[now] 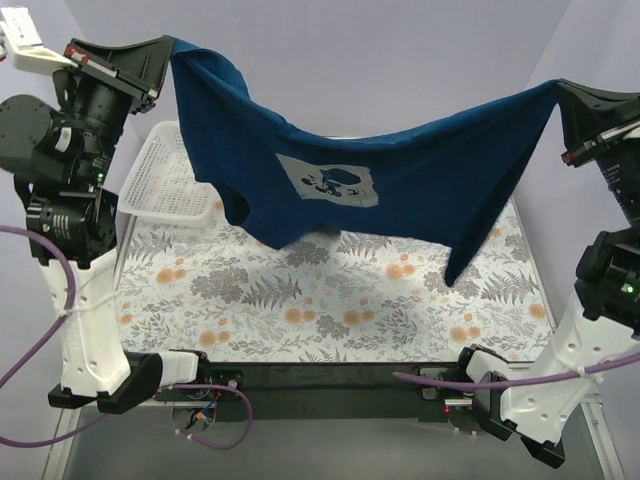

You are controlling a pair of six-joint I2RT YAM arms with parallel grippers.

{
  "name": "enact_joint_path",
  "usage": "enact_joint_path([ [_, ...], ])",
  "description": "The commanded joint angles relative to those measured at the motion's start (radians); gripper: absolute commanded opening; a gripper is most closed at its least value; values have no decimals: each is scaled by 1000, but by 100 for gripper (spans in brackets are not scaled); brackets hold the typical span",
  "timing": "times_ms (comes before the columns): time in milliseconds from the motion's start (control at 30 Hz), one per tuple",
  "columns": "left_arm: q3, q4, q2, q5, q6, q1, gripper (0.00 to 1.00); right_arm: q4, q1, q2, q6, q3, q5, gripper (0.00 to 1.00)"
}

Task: Fold and stack the t-shirts
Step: Flatten the tshirt out

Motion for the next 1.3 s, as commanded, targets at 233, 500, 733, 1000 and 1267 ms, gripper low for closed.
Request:
enact_joint_path([
  [233,59,25,-93,-108,30,-11,0,84,-1,-4,140,141,74,1],
  [500,-63,95,21,-74,22,-14,0,240,-3,76,221,-70,-7,1],
  [733,-289,253,132,-27,19,-14,0,414,17,122,263,-383,-66,1],
  [1000,-502,474,365,-19,27,-12,0,396,276,247,-48,-699,159,1],
  [1267,-346,574,791,-4,5,-11,0,617,344,661,-64,-692,278,1],
])
